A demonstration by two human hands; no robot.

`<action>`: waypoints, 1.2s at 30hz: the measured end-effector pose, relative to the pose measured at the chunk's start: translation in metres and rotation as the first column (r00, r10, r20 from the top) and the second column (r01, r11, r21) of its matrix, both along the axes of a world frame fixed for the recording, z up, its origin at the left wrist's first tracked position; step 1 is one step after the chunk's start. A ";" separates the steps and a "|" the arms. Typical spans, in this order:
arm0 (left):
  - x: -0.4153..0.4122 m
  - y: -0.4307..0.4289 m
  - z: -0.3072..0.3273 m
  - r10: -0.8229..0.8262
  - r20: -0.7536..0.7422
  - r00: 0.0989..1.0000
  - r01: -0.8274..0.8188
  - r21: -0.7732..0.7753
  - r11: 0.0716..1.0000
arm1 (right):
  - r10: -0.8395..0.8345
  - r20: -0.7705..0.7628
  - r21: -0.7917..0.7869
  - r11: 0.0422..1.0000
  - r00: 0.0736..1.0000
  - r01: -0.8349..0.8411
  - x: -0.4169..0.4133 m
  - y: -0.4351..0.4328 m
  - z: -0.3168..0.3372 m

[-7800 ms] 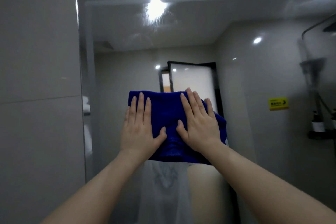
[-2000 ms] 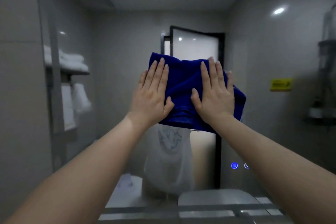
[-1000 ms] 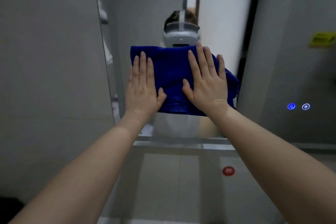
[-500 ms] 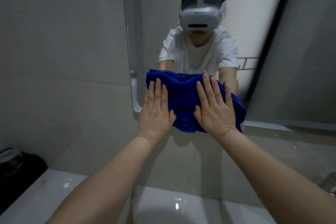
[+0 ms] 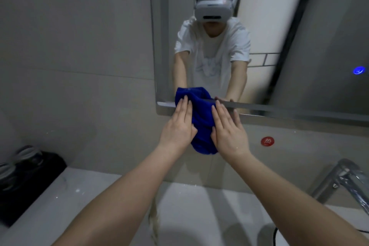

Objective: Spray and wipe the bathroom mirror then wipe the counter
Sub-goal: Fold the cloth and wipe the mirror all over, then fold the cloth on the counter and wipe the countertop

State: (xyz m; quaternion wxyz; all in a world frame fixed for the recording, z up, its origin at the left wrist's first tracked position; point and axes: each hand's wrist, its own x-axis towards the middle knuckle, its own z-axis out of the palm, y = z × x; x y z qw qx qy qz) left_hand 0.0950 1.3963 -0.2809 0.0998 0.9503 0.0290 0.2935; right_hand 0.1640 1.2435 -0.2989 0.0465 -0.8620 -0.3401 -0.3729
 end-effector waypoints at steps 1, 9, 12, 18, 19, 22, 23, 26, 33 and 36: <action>-0.010 -0.003 -0.003 -0.013 -0.106 0.994 0.009 -0.039 0.999 | -0.018 -0.034 -0.026 1.000 0.999 0.017 -0.010 -0.003 -0.006; -0.097 -0.040 -0.062 0.131 -0.381 0.915 -0.149 -0.017 0.989 | -0.164 -0.432 -0.218 0.973 0.887 0.074 -0.097 -0.035 -0.060; -0.137 -0.062 -0.101 0.143 -0.434 0.889 -0.163 -0.008 0.987 | -0.218 -0.537 -0.202 0.971 0.815 0.127 -0.141 -0.057 -0.099; -0.232 -0.118 -0.198 0.078 -0.639 0.765 -0.363 -0.329 0.872 | -0.212 -0.813 -0.235 0.972 0.542 0.027 -0.234 -0.114 -0.185; -0.248 -0.127 -0.212 0.048 -0.659 0.751 -0.392 -0.387 0.835 | -0.204 -0.828 -0.240 0.971 0.522 0.000 -0.246 -0.126 -0.199; -0.294 -0.153 -0.242 -0.008 -0.705 0.710 -0.456 -0.468 0.757 | -0.195 -0.836 -0.275 0.958 0.513 -0.085 -0.277 -0.158 -0.230; -0.307 -0.161 -0.249 -0.017 -0.716 0.698 -0.461 -0.467 0.754 | -0.189 -0.839 -0.284 0.952 0.510 -0.114 -0.285 -0.166 -0.237; -0.337 -0.182 -0.262 -0.022 -0.733 0.680 -0.488 -0.474 0.733 | -0.143 -0.875 -0.245 0.955 0.463 -0.168 -0.309 -0.185 -0.250; -0.372 -0.201 -0.261 0.119 -0.750 0.651 -0.428 -0.233 0.873 | -0.118 -0.860 -0.258 0.941 0.497 -0.221 -0.336 -0.211 -0.255; -0.357 -0.194 -0.254 0.153 -0.740 0.655 -0.499 -0.272 0.823 | -0.130 -0.878 -0.223 0.963 0.460 -0.154 -0.323 -0.211 -0.243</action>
